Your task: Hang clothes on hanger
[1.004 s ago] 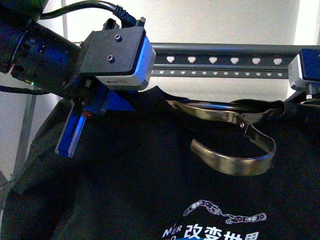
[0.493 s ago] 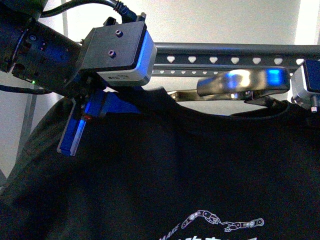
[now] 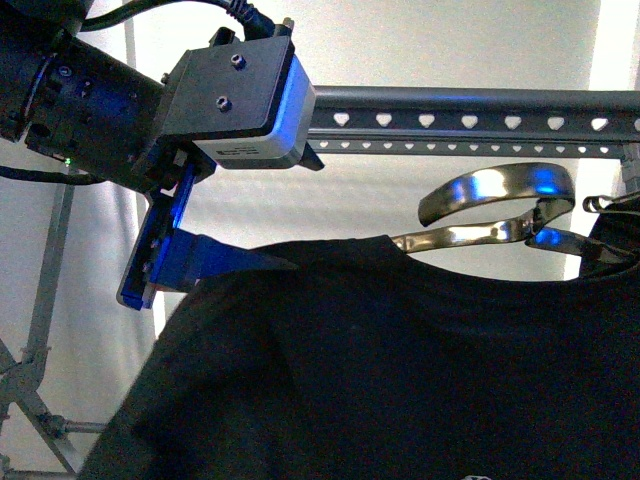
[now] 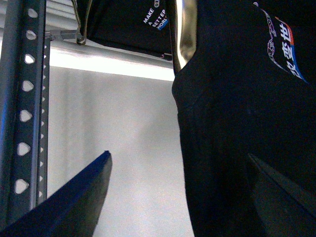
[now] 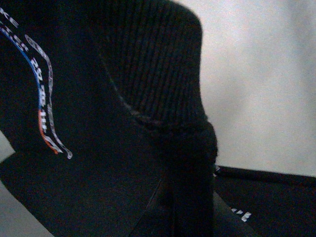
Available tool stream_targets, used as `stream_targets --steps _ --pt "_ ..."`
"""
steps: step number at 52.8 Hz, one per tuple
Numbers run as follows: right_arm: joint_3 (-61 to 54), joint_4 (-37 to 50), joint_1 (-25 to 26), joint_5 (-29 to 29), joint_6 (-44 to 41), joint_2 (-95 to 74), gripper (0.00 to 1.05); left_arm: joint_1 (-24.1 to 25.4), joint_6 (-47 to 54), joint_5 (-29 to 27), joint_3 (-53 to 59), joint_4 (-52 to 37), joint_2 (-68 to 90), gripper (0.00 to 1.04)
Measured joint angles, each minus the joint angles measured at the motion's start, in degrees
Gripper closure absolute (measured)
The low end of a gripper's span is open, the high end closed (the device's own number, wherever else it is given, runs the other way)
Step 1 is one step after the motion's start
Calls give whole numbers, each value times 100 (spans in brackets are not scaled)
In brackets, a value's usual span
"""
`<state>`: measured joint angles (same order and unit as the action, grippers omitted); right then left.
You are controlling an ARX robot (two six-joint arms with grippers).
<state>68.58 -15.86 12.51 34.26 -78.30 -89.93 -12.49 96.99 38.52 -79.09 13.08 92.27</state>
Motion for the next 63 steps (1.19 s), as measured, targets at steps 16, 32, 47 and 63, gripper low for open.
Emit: stream_targets --steps 16,32,47,63 --pt "-271 26 367 378 2090 195 101 26 -5211 -450 859 -4205 153 7" --pt "-293 -820 575 566 4470 750 101 490 -10183 -4074 -251 -3757 444 7" --pt "295 -662 763 841 7066 654 101 994 -10107 -4103 702 -3139 -352 36" --pt "883 -7 723 896 9403 267 101 1239 -9763 -3871 4052 -4706 -1996 94"
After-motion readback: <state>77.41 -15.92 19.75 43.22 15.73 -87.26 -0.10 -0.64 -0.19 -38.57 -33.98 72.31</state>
